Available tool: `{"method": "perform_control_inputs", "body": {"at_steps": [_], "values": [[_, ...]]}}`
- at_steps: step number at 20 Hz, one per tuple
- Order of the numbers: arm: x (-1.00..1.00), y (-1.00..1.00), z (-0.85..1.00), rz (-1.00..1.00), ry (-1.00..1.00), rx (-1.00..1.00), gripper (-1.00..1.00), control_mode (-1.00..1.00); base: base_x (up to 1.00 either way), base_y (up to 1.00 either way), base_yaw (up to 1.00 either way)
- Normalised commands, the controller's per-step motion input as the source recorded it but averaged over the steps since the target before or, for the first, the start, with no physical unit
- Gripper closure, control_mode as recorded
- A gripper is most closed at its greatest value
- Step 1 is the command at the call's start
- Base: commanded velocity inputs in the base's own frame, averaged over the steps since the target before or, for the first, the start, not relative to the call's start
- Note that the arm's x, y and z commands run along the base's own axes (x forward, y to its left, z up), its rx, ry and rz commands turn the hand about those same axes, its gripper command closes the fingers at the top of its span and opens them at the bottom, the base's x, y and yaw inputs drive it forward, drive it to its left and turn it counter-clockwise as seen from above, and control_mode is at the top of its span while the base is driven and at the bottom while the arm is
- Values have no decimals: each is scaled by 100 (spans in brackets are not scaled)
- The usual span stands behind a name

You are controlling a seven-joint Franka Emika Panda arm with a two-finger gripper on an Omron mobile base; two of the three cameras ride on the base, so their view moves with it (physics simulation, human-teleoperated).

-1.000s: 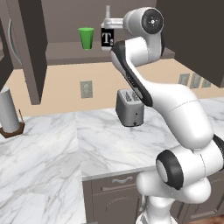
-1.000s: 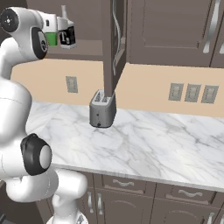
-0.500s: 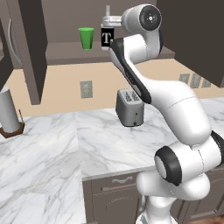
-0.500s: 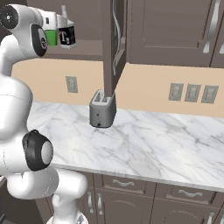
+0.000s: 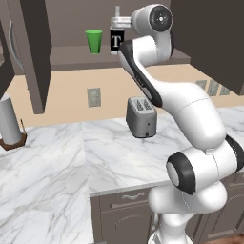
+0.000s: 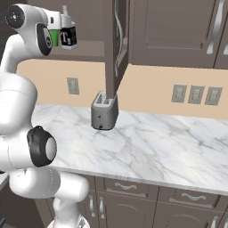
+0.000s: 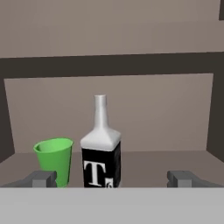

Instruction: Open the cabinet directly in front. Then move the liquor and the cup to the dining counter with the candle on it.

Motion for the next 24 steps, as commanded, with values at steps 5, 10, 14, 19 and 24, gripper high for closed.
{"method": "perform_control_inputs", "body": {"at_steps": [5,10,14,19,24], "values": [[26,5,0,0,0,0,-100,-100,0,0,0],[27,6,0,0,0,0,-100,-100,0,0,0],[27,5,0,0,0,0,-100,-100,0,0,0],[30,5,0,0,0,0,-100,-100,0,0,0],[30,2,0,0,0,0,-100,-100,0,0,0]]}}
